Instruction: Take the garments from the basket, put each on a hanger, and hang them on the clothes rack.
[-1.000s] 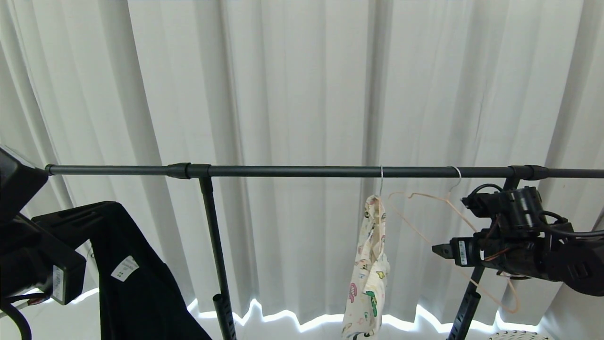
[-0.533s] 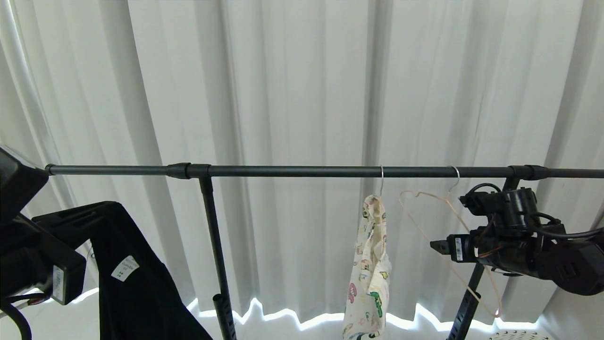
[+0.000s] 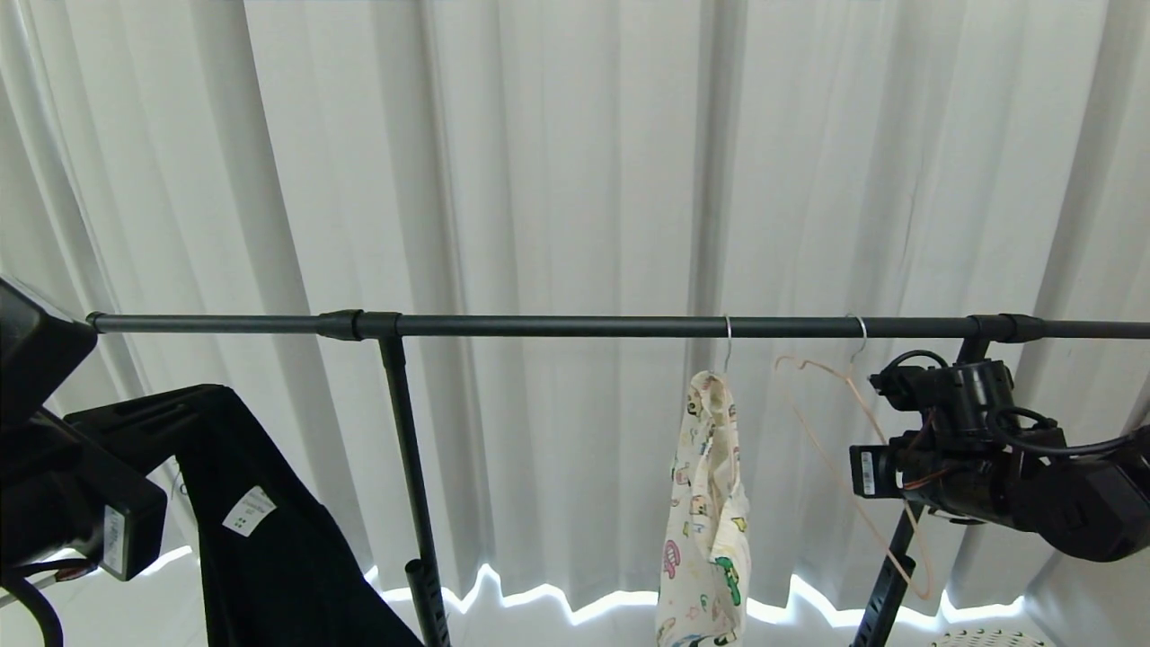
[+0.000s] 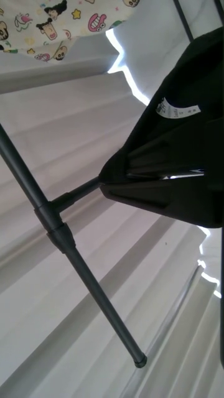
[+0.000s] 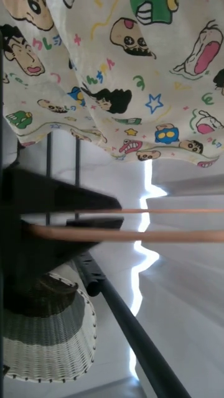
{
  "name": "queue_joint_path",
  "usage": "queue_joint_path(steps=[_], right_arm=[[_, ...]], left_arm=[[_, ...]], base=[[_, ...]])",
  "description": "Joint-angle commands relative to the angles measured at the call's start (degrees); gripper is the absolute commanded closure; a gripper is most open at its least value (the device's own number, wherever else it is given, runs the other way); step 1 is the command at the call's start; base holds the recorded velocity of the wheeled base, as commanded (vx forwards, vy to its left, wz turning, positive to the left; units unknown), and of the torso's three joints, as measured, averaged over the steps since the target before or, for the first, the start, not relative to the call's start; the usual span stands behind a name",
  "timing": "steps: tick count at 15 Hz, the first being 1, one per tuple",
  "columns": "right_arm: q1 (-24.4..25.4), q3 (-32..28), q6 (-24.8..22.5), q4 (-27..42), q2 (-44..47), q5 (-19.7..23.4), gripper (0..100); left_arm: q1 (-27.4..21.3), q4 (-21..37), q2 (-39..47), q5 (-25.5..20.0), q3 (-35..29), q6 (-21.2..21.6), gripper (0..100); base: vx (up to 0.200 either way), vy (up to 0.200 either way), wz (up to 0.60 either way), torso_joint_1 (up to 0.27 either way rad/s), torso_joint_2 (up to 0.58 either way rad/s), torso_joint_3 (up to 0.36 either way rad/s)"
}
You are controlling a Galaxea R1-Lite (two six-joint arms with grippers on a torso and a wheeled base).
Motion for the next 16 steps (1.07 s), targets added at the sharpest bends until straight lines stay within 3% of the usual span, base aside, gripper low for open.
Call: queue_joint_path(steps=[1, 8, 14, 16], right_arm=[[0.0, 0.2, 0.0, -0.4, -0.1, -0.1, 100], [0.4, 1.5, 0.2, -0.5, -5.4, -0.2, 100], [2.1, 9.7, -1.0, -6.3, -13.0, -0.2, 100], [2.6, 13.9, -3.3, -6.3, -17.1, -0.1, 100]], left_arm=[[0.0, 0.0, 0.1, 0.0, 0.1, 0.0, 100], [0.0, 0.0, -0.1, 0.0, 0.5, 0.0, 100], [0.1, 0.0, -0.6, 0.2, 1.1, 0.5, 100], [0.1, 0.0, -0.7, 0.2, 1.1, 1.4, 100]], base=[[0.000, 0.000, 0.00, 0.000, 0.00, 0.000], [0.000, 0.000, 0.00, 0.000, 0.00, 0.000], [0.000, 0.000, 0.00, 0.000, 0.00, 0.000], [-0.200, 0.000, 0.00, 0.002, 0.00, 0.005]])
